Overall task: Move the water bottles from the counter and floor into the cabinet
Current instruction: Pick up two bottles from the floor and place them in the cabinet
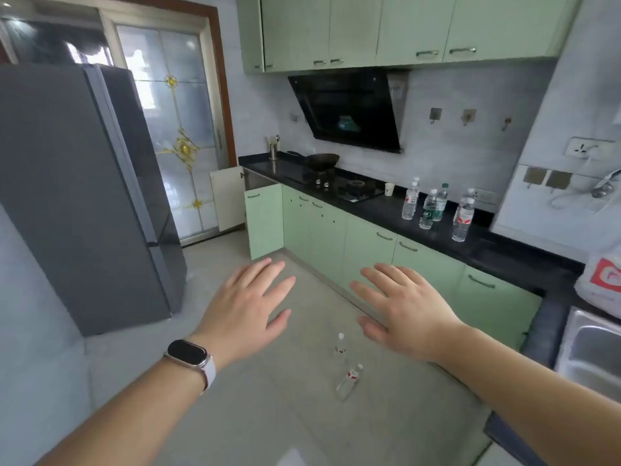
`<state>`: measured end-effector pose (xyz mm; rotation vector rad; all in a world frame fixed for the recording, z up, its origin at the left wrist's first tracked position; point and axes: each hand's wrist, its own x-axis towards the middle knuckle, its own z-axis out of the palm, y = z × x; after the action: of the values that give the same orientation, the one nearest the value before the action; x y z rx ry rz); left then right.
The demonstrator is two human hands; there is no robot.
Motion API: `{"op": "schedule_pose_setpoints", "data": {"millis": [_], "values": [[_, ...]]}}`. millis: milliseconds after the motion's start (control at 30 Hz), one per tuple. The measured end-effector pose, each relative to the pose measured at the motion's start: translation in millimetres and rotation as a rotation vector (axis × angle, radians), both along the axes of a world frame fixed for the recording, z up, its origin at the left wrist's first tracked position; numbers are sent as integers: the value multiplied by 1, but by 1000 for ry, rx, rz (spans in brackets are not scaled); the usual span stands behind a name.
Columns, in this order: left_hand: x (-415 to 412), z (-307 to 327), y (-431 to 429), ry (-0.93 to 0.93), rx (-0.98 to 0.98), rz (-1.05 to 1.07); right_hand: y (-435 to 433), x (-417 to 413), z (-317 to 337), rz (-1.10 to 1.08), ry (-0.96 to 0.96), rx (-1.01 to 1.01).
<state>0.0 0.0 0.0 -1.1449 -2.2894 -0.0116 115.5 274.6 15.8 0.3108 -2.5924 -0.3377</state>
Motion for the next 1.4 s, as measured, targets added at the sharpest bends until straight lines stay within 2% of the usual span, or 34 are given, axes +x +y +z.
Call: {"op": "schedule_pose_setpoints", "data": {"millis": [267,500,800,1067,1400], "values": [[-110,-20,-46,7,-24,-34,-53,-101,-14,-37,-35,-23],[-174,-31,-34,-38,8,-93,-52,-158,-22,-52,-66,-41],[-266,-54,38,-25,-12,-116,16,-267,-46,-59,-105,-56],[-380,-49,138,-46,-105,-112,112,-379,-58,-38,-96,-156],[-463,-47,252,-50,-82,-183,213,-443,-69,-113,-106,-204]]}}
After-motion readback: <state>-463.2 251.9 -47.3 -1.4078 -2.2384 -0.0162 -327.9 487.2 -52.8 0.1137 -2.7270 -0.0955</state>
